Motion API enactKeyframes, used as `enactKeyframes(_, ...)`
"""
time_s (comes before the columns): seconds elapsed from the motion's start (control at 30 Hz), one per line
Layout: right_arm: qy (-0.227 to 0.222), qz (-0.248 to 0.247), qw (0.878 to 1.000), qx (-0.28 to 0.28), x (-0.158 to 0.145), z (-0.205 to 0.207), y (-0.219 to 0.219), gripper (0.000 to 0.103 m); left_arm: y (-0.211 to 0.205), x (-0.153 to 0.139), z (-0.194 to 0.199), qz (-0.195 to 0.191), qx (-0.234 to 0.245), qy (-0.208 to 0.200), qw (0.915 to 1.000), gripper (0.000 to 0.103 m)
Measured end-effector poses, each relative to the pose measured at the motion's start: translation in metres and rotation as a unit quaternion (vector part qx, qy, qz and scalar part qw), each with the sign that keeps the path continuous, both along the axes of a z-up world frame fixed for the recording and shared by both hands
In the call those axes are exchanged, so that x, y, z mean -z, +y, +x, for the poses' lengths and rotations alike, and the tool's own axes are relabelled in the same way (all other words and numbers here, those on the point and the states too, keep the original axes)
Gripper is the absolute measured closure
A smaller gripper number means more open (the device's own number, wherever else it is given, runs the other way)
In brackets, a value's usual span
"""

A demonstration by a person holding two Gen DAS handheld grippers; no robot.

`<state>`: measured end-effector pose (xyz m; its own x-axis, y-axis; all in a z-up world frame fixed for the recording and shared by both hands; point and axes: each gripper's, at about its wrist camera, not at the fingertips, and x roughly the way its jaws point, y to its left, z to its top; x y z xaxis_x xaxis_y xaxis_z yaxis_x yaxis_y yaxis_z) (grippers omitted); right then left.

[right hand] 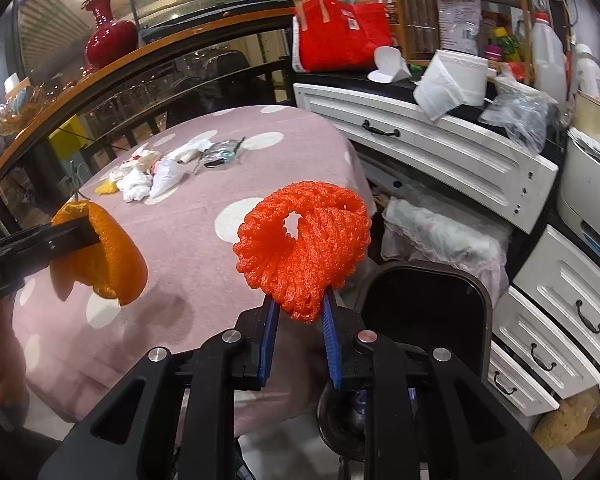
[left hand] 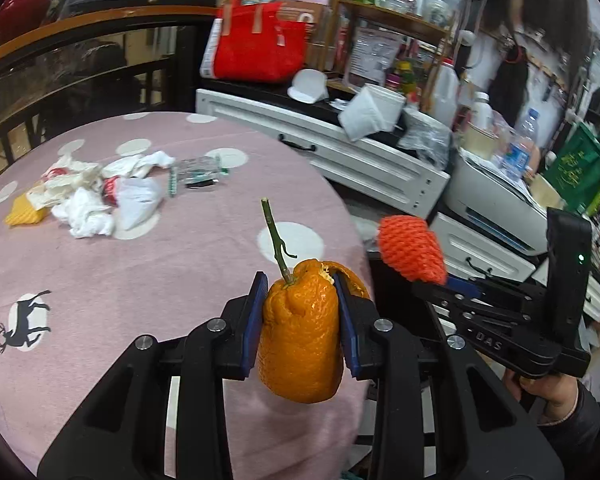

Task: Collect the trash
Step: 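Carry the mesh net into the black bin and open the right gripper while the left carries the peel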

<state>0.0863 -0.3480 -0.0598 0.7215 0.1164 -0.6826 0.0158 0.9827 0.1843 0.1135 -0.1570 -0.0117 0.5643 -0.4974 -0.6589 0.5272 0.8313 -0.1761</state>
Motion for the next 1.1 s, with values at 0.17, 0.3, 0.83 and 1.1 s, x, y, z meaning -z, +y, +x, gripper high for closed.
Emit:
enactKeyframes(0.17,0.002,-0.006,1.000,0.024,0.005,-0.017,-0.017,0.082,-0.027,0.004,-0.017,-0.001,0.033,0.008,0.9994,0.069)
enactKeyframes(0.3,0.018,-0.005,0.999,0.041,0.016,-0.026,-0.031,0.082,-0.044,0.009,-0.026,0.001,0.051,0.013,0.9986,0.069)
enactKeyframes(0.83,0.109,0.033,0.991,0.072,0.087,-0.024,-0.064,0.081,-0.102,0.040,-0.045,0.048,0.094,0.018,0.9943,0.069)
enactKeyframes(1.1,0.143,0.055,0.984,0.089,0.119,-0.015,-0.076,0.076,-0.118,0.053,-0.048,0.064,0.106,0.025,0.9920,0.069)
